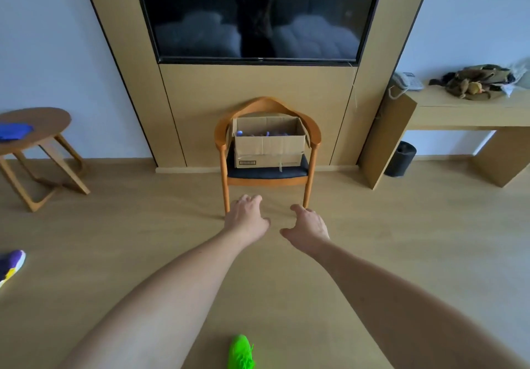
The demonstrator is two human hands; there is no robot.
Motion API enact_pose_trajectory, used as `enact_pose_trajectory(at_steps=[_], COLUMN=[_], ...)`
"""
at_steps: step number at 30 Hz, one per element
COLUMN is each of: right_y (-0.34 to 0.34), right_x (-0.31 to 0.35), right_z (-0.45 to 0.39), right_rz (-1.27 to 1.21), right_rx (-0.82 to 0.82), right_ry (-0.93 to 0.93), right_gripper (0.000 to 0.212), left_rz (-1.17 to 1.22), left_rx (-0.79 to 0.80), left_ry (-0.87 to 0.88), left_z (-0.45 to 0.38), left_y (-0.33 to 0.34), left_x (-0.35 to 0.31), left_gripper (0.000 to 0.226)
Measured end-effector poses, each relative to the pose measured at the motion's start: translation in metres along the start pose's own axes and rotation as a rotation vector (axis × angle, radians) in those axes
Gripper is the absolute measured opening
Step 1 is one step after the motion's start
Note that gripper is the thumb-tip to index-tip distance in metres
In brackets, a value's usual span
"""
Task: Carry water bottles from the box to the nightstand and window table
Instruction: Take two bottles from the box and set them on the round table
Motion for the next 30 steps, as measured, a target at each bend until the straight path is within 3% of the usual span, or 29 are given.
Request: enact_pose_trajectory(at_steps=[9,21,26,30], right_y=[-0.034,-0.032,-0.051,-0.059], right_x=[0.042,0.046,0.039,0.043], right_z=[-0.165,-0.401,-0.513,-0.589], right_rz=[-0.009,-0.038,-0.013,-0.013], right_rx=[-0.027,0.031,0.094,0.138], right_ry=[0.083,0.042,0.064,0.045], right_gripper=[0.077,0.061,0.072,0.069], left_rz=[-0.013,-0.026,-0.035,-0.005], left_rx=[0.043,0.079,0.081,0.067], left_ry=[-0.021,0.002,-0.066,-0.133], left_z=[-0.179,-0.402,-0.497,-0.558], left_y=[-0.038,-0.013,-0.013,-0.015], left_x=[0.029,0.015,0.006,0.006], left_gripper=[0.058,0.046,0.049,0.047])
Point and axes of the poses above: each hand's wrist, its own z-axis away from the middle knuckle, its own y-axis out of the palm, x = y × z, the point moved 4 cm from there along -z, towards the middle knuckle, and after that the axes turned 9 degrees about z, right-handed, at the moved point
